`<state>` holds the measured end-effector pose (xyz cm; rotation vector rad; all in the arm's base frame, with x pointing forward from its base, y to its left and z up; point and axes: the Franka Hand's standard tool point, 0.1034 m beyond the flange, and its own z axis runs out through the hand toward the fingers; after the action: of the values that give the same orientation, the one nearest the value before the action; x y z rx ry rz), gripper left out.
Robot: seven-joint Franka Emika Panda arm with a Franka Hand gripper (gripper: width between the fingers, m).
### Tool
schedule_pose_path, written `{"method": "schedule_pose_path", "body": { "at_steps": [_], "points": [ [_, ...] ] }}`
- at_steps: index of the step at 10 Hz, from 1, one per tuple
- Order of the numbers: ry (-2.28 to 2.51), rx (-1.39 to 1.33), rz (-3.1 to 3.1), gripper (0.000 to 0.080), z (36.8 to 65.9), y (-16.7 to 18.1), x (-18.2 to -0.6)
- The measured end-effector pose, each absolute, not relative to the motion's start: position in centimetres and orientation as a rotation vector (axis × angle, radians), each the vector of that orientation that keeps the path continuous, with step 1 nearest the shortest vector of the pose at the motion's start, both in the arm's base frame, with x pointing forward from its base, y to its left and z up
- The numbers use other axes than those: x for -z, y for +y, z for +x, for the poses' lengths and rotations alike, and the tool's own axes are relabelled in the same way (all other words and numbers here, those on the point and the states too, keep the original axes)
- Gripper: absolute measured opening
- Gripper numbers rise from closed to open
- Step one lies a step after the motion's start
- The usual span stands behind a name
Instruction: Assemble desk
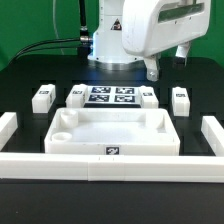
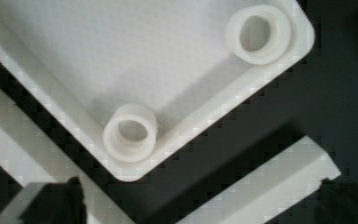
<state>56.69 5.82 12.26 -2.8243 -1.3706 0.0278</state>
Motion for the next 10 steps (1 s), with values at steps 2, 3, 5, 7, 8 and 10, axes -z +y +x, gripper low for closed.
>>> {"method": "schedule_pose_path", "body": {
  "at_steps": [2, 3, 5, 7, 8, 10],
  "points": [
    [-1.371, -0.028, -2.824, 0.0649, 56.7, 5.8, -12.3],
    [-1.371, -0.028, -2.824, 0.0649, 56.7, 5.8, -12.3],
    [-1.370, -0.029, -2.824, 0.0649, 56.7, 5.8, -12.2],
    [-1.619, -0.024, -2.694, 0.0649, 55.5, 4.5, -11.4],
    [-1.823, -0.025, -2.556, 0.0649, 54.7, 3.5, -10.5],
    [-2.019, -0.125, -2.374, 0.0649, 53.8, 2.7, -9.3]
  ]
}}
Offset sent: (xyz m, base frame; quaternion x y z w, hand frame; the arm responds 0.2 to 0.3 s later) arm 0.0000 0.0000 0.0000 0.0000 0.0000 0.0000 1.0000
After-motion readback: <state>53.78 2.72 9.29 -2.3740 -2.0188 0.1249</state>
